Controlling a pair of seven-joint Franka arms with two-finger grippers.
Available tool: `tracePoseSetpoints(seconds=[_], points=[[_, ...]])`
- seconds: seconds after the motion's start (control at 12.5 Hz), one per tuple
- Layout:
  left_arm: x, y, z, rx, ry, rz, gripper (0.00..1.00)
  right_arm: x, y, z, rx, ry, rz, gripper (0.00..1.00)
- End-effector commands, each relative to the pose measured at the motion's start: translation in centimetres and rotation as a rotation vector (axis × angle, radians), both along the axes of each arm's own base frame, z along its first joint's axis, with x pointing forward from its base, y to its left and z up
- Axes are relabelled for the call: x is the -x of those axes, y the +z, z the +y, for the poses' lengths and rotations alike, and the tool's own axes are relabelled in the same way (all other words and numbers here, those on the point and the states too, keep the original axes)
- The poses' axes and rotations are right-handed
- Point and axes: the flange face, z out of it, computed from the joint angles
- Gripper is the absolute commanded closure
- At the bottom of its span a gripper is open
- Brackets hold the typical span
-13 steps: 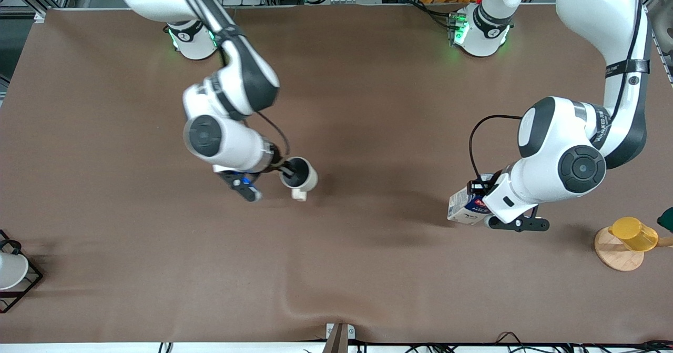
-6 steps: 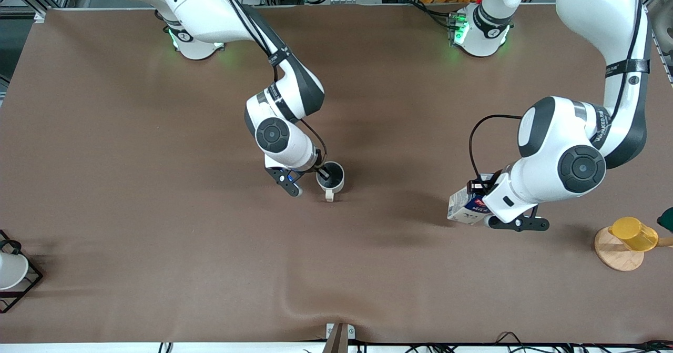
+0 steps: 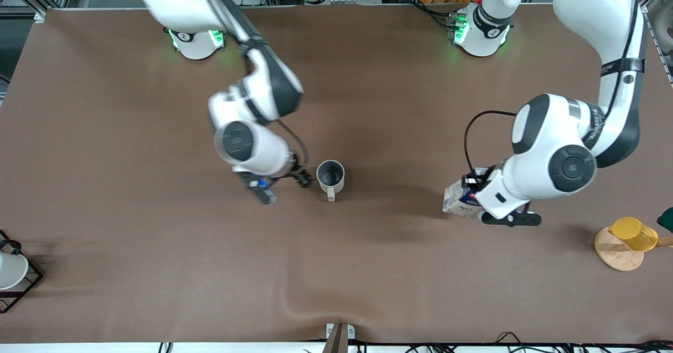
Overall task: Place milk next to cup
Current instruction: 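Release the mug and withdraw the right gripper while the left gripper lifts the carton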
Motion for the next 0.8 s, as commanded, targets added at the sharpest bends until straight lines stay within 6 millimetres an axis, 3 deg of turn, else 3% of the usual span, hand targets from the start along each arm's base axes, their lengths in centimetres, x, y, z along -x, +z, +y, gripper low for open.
tracePoseSetpoints(seconds=[0.0, 0.16, 0.4, 0.48, 0.56, 0.72], points=[[3.0, 1.8, -4.2, -0.001, 0.032, 0.056, 1.0, -2.7, 5.5, -10.8, -0.073, 0.124, 0.044, 0.0], [5.6, 2.3, -9.1, -0.017, 0.056, 0.092, 1.0, -4.1, 7.2, -21.0, -0.07, 0.291, 0.009, 0.0], [10.6, 2.9, -17.5, -0.049, 0.096, 0.101, 1.0, -5.1, 6.5, -34.1, -0.124, 0.509, -0.037, 0.0], [12.5, 2.6, -20.3, -0.065, 0.104, 0.108, 1.0, -5.2, 6.2, -37.0, -0.132, 0.538, -0.052, 0.0], [14.4, 2.1, -22.7, -0.089, 0.113, 0.11, 1.0, -5.3, 6.2, -38.7, -0.1, 0.586, -0.067, 0.0], [16.7, 1.2, -27.0, -0.09, 0.101, 0.115, 1.0, -4.9, 7.1, -39.8, -0.075, 0.624, -0.073, 0.0]])
